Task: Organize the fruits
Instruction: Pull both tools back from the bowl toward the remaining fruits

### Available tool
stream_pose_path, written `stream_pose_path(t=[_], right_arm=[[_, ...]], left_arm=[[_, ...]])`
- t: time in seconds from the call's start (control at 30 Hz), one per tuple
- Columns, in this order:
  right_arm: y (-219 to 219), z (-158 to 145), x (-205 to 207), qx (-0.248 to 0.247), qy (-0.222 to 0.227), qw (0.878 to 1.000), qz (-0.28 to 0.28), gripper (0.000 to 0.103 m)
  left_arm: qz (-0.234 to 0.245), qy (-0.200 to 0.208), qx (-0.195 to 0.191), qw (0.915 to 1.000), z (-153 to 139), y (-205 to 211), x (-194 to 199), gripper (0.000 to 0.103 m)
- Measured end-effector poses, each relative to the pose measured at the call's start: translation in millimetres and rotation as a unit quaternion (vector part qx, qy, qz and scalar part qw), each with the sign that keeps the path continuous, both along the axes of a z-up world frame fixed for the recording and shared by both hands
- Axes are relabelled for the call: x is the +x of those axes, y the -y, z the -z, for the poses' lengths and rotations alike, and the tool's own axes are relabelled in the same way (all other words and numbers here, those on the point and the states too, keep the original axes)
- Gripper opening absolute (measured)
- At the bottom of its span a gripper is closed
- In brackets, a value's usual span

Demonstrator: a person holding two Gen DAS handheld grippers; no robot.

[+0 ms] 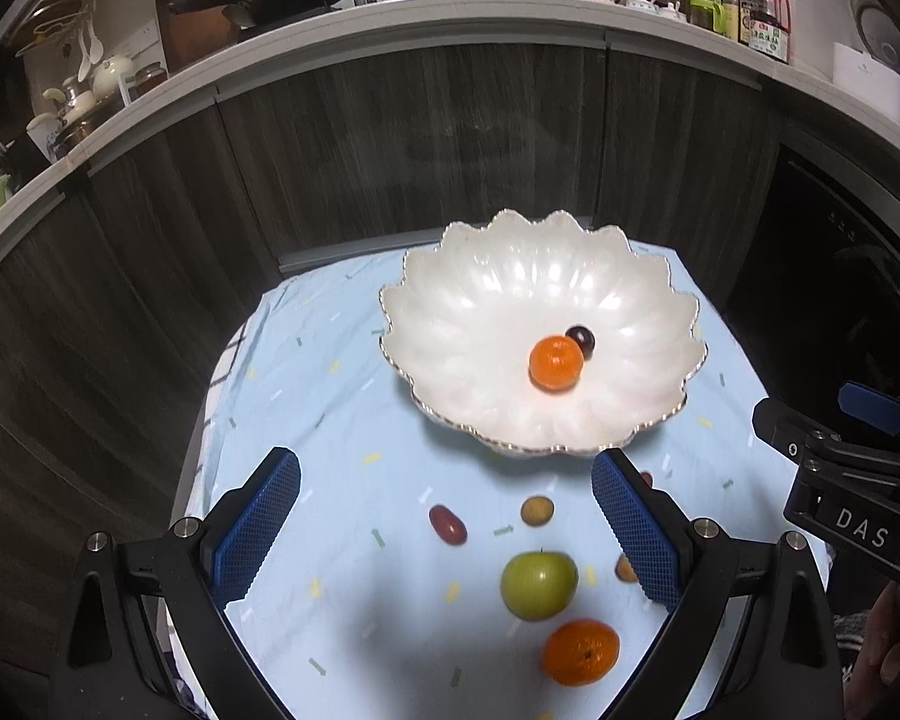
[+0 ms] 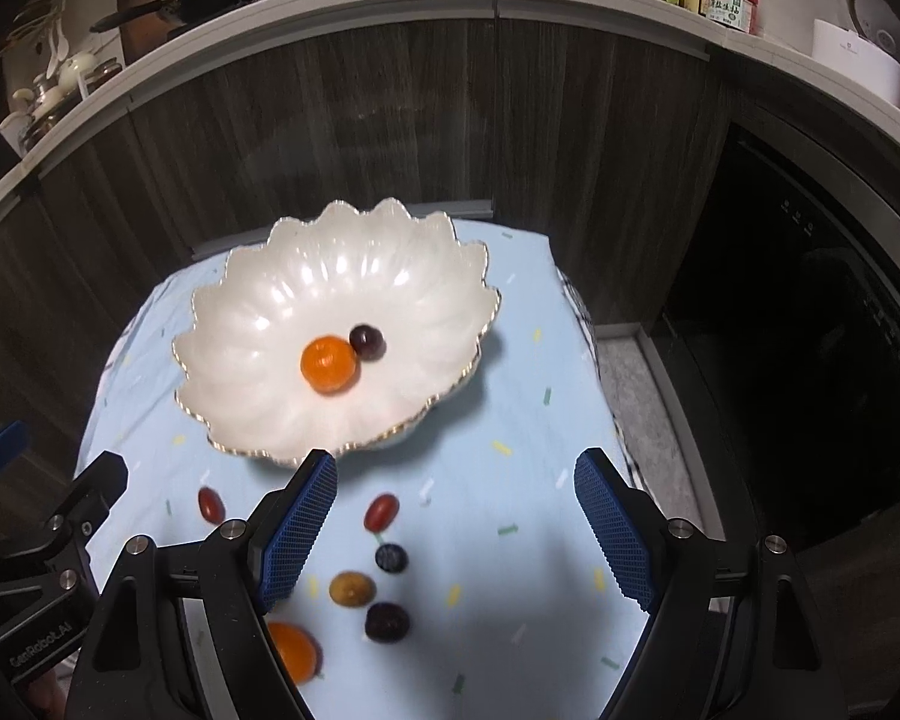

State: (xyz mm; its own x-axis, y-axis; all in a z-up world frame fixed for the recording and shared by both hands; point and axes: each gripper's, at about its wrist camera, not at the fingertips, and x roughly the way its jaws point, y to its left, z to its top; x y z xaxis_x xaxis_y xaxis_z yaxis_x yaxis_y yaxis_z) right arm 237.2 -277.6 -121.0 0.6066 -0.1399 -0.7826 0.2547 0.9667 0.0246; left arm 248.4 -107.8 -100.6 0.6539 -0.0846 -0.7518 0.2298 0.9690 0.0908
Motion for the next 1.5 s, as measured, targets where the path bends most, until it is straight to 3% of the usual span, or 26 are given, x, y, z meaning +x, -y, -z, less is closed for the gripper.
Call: stream_pose_path(t=[0.73, 1.1, 1.5], right_arm=[[-1.8, 42.4, -39.1, -0.006, -0.043, 0.999, -0.016, 0.082], [-7.2, 57.2, -44.4, -0.003, -0.054, 0.995, -0.083, 0.082], [-8.3, 79.1, -41.2, 0.012, -0.080, 0.989, -0.125, 0.082]], left_arm=[[0.020, -0.041, 0.018, 0.9988, 45.8, 4.3, -42.4, 0.099], [0.010, -0.065, 0.012, 0.9978, 65.7, 7.7, -67.3, 0.099], [0.041, -0.096, 0.024, 0.9942, 91.1, 25.1, -77.7, 0.099]])
